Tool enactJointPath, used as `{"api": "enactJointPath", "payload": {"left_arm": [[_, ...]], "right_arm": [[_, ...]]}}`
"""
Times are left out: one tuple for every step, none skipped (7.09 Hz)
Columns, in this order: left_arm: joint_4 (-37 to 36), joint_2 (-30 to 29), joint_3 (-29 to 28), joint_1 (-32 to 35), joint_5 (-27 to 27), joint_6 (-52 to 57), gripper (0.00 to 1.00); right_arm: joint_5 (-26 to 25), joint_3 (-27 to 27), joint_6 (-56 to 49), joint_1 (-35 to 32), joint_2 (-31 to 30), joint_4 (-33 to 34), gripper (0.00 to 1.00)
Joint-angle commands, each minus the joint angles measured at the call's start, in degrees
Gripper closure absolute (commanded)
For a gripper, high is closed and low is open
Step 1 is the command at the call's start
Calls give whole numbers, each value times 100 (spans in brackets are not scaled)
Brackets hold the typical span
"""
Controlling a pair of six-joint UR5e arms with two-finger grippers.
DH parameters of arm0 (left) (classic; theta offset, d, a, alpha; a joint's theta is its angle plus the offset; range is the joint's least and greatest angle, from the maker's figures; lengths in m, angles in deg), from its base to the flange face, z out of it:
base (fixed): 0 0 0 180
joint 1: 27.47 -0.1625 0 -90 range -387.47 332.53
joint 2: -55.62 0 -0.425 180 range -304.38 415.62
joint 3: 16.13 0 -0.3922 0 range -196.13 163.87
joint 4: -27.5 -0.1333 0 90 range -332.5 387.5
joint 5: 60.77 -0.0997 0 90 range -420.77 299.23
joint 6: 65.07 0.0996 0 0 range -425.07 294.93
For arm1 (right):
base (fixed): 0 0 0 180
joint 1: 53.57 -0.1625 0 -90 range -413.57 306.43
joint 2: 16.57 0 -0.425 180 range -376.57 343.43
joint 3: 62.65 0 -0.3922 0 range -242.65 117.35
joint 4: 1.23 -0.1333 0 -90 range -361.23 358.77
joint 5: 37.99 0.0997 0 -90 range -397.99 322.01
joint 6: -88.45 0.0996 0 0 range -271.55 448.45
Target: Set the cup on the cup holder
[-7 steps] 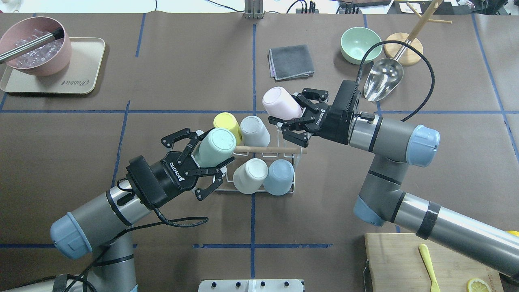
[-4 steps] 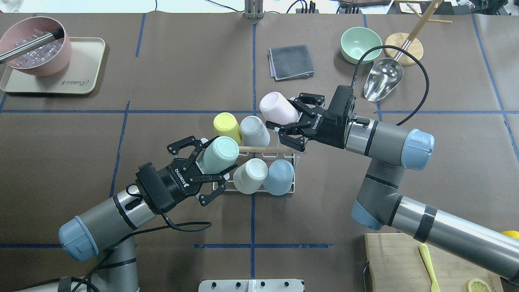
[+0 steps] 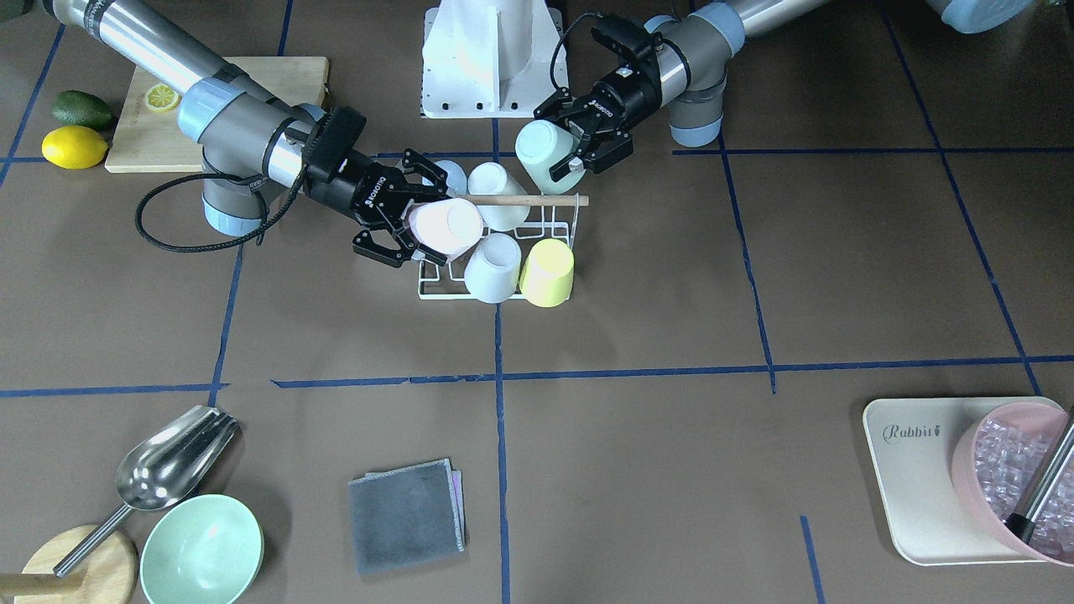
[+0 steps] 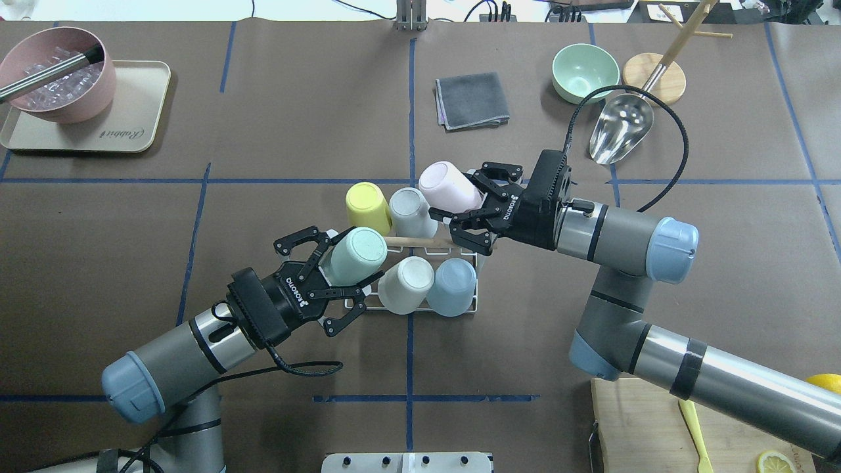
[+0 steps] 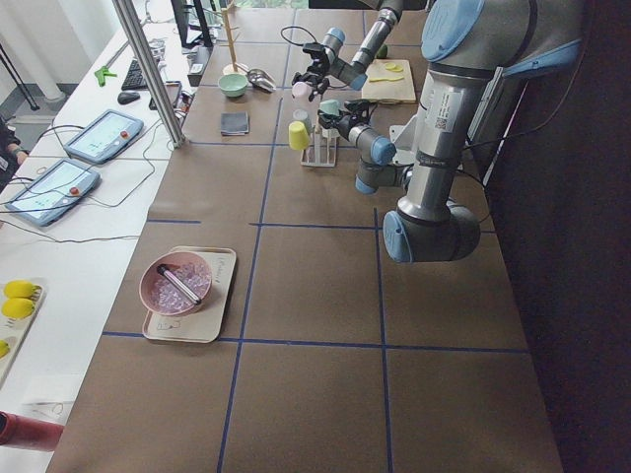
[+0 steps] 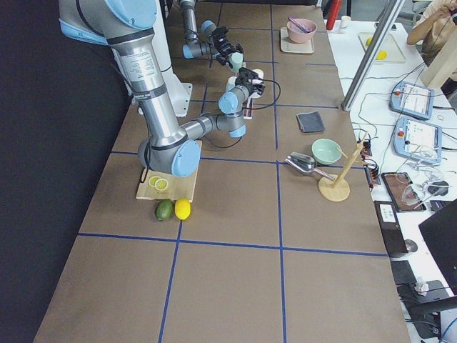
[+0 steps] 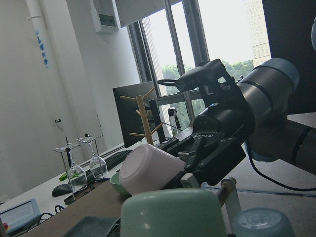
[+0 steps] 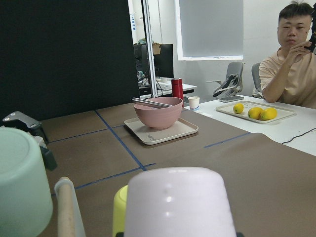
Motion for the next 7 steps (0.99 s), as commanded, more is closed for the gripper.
{"api": "enactJointPath", "payload": {"left_arm": [[0,0,-86,-93,-9,-4,87],[0,-9,-86,-93,-9,-4,84],[0,0,-86,-93,-9,-4,48],[0,0,-78,-93,0,-4,4],[61,0,-77,-93,0,-4,0],[96,0,-77,-93,0,-4,0],[158,9,-77,-93,-9,-4,0]], "right_arm": [[16,50,18,8,-8,0,84],[16,59,1,8,-26,0,40],[7,85,27,17,-17,0,0],[-1,77,36,17,-9,0,0],[-1,68,54,0,-8,0,0],[-1,-2,62,-70,0,9,0],[16,-11,71,-175,0,44,0]]}}
